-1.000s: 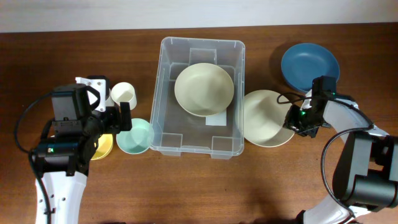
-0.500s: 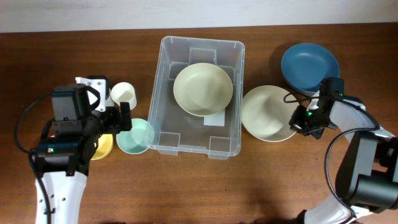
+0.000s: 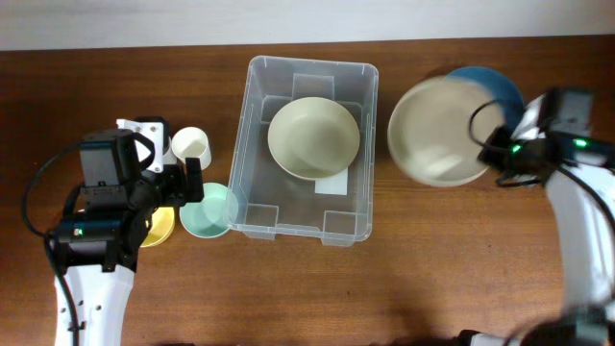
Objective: Pack container
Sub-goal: 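Carry the second cream plate and stack it on the first in the container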
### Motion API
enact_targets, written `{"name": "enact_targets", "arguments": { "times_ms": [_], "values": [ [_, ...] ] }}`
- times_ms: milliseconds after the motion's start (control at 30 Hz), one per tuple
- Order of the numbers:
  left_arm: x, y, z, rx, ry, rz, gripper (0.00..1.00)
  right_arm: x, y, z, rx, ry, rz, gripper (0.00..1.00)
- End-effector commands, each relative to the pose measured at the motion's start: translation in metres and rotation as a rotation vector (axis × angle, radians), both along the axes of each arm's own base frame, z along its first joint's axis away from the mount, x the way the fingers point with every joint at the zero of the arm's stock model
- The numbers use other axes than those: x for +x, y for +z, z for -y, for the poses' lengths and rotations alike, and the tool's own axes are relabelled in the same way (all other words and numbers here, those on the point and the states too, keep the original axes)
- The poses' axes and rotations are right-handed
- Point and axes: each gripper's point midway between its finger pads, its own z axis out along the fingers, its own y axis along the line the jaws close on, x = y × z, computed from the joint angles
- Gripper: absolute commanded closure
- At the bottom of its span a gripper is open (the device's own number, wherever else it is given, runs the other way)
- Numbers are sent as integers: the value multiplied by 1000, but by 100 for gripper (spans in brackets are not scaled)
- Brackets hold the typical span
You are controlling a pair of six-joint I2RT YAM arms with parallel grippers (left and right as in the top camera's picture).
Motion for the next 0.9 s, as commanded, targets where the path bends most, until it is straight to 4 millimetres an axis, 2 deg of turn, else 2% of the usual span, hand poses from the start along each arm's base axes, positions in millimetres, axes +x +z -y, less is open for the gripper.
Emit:
{"name": "enact_targets", "arguments": {
  "times_ms": [0, 33, 67, 267, 300, 367, 433, 467, 500, 600, 767, 867],
  "values": [
    [3, 8, 0, -9, 4, 21, 0, 8, 70, -3, -78, 30, 172, 96],
    [3, 8, 0, -9, 4, 21, 0, 12, 79, -12, -81, 68, 193, 96],
    [3, 8, 0, -9, 4, 21, 0, 21, 90, -37, -90, 154, 226, 96],
    [3, 8, 0, -9, 4, 20, 0, 45, 116, -124, -125, 381, 289, 96],
    [3, 8, 0, -9, 4, 20, 0, 54, 119, -150, -128, 436, 297, 96],
    [3, 8, 0, -9, 4, 20, 0, 66, 114, -176, -127, 489, 276, 96],
    [3, 8, 0, -9, 4, 20, 0, 78, 101, -195, -121, 527, 240, 96],
    [3, 8, 0, -9, 4, 20, 0, 86, 89, -205, -117, 547, 210, 96],
    [3, 8, 0, -9, 4, 20, 0, 90, 84, -209, -117, 552, 198, 96],
    [3, 8, 0, -9, 4, 20, 0, 108, 42, -223, -113, 576, 119, 96],
    [3, 8, 0, -9, 4, 20, 0, 120, -27, -227, -111, 586, -26, 96],
    [3, 8, 0, -9, 4, 20, 0, 121, -44, -228, -107, 597, -60, 96]
  ]
}}
